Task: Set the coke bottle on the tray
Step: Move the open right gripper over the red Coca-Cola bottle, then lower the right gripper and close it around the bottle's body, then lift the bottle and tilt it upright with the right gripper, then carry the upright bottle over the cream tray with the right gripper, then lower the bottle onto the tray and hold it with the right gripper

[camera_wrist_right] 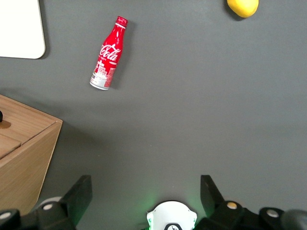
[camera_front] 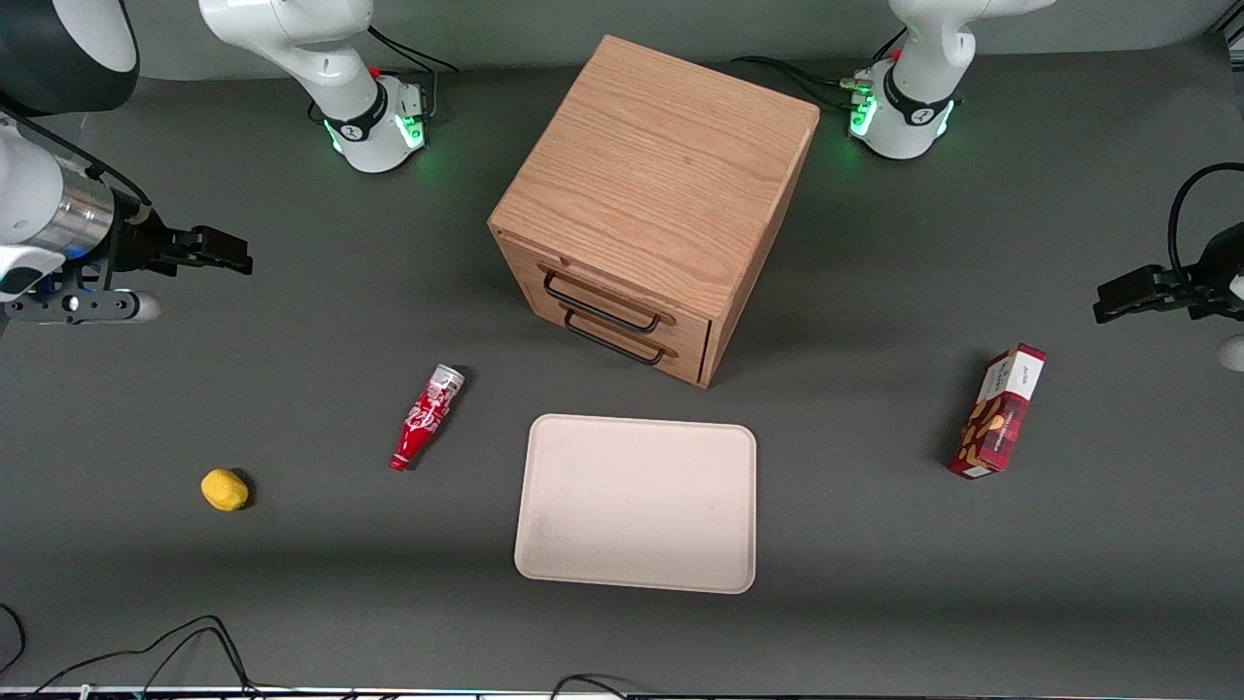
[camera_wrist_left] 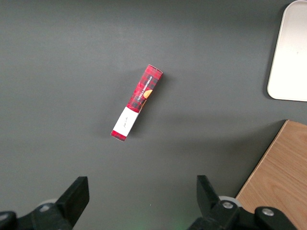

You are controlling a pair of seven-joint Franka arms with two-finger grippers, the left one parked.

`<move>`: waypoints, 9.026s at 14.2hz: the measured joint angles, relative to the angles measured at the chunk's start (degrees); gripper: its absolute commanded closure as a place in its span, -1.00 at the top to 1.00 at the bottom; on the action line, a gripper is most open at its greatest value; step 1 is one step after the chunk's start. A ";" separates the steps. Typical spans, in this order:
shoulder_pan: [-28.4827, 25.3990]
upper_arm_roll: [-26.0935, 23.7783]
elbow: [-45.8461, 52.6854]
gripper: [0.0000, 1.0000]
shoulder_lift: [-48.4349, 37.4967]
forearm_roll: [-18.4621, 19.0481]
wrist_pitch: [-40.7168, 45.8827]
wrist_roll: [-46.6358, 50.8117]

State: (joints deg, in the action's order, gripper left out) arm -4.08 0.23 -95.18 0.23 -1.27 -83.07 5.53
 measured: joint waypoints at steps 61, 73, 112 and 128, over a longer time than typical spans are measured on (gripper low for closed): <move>-6.02 -5.88 -24.77 -1.00 28.95 9.46 -68.80 54.00; -0.01 -7.80 -0.52 -1.00 8.83 5.58 -13.61 38.05; -21.07 -3.41 43.82 1.00 64.69 4.92 -37.41 29.20; -21.11 -3.01 45.03 1.00 64.68 4.95 -37.28 29.02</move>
State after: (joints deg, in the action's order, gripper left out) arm -25.19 -2.78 -50.15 64.91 3.68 -120.35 34.55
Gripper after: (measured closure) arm 0.000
